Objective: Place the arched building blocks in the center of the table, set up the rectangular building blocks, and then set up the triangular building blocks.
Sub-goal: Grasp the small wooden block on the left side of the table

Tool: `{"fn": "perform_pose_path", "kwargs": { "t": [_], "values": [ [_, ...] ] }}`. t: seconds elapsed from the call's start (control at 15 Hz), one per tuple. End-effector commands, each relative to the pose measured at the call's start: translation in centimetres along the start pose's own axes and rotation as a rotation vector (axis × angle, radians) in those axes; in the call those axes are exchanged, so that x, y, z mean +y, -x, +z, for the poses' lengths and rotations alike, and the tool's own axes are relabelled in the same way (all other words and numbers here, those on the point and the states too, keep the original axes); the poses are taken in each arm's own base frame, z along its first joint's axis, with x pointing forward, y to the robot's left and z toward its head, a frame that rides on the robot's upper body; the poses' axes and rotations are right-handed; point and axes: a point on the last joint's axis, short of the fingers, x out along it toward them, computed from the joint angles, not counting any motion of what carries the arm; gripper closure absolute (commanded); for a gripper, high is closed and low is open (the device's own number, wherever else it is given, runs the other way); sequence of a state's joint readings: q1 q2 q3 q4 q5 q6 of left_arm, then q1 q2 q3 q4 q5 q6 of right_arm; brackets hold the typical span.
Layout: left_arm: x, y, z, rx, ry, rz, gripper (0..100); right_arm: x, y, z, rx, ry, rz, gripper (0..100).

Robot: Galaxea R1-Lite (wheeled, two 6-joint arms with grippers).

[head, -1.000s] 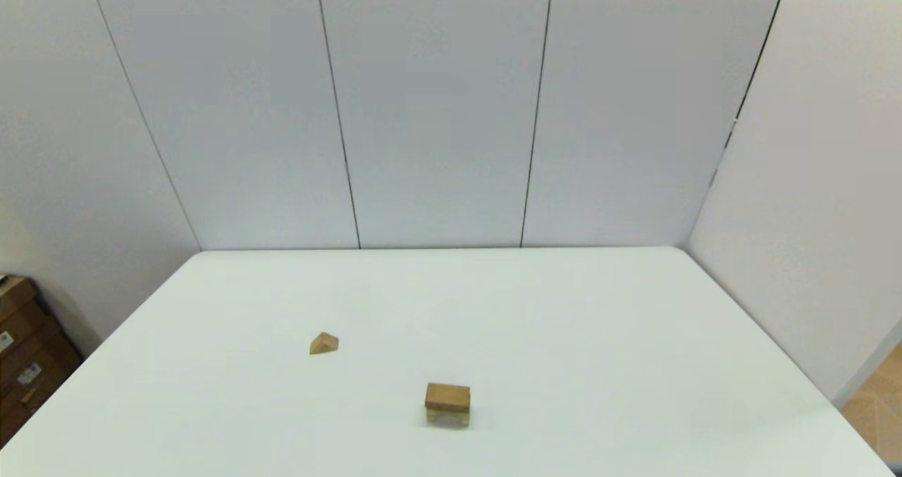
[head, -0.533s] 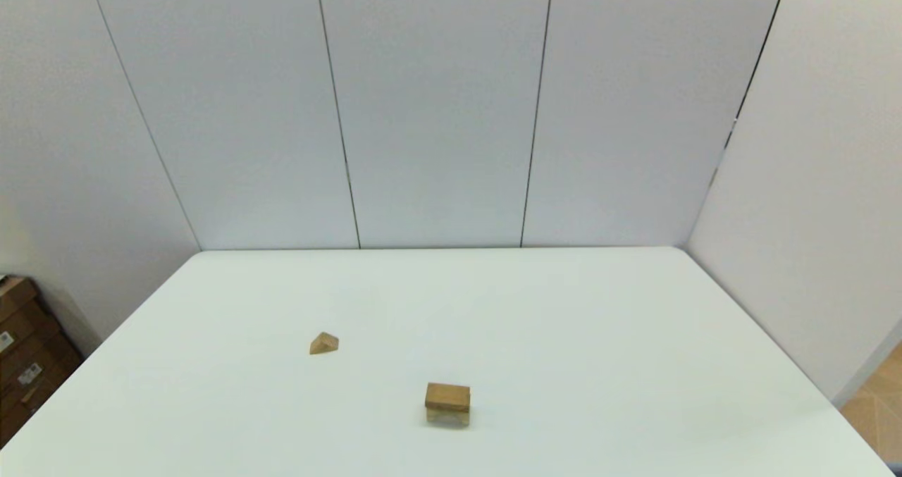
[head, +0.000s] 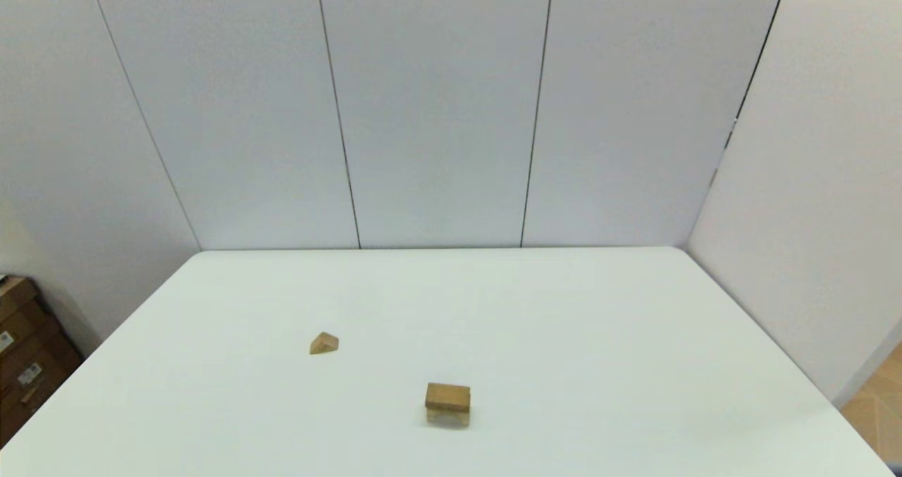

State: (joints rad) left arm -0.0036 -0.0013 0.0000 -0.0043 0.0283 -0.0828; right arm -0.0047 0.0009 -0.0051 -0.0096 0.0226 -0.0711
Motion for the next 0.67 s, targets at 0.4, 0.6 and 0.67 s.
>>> {"fn": "perform_pose_path", "kwargs": {
  "t": [0.4,0.6,0.67],
  "values": [
    [0.00,-0.01,0.01,0.001,0.002,0.001,0,-0.10,-0.03,-0.09,-0.001,-0.142,-0.047,0],
    [0.00,-0.01,0.01,0.001,0.002,0.001,0,-0.10,-0.03,-0.09,-0.001,-0.142,-0.047,0],
    [0.00,-0.01,0.01,0.001,0.002,0.001,0,-0.10,-0.03,-0.09,-0.001,-0.142,-0.047,0]
  ]
}}
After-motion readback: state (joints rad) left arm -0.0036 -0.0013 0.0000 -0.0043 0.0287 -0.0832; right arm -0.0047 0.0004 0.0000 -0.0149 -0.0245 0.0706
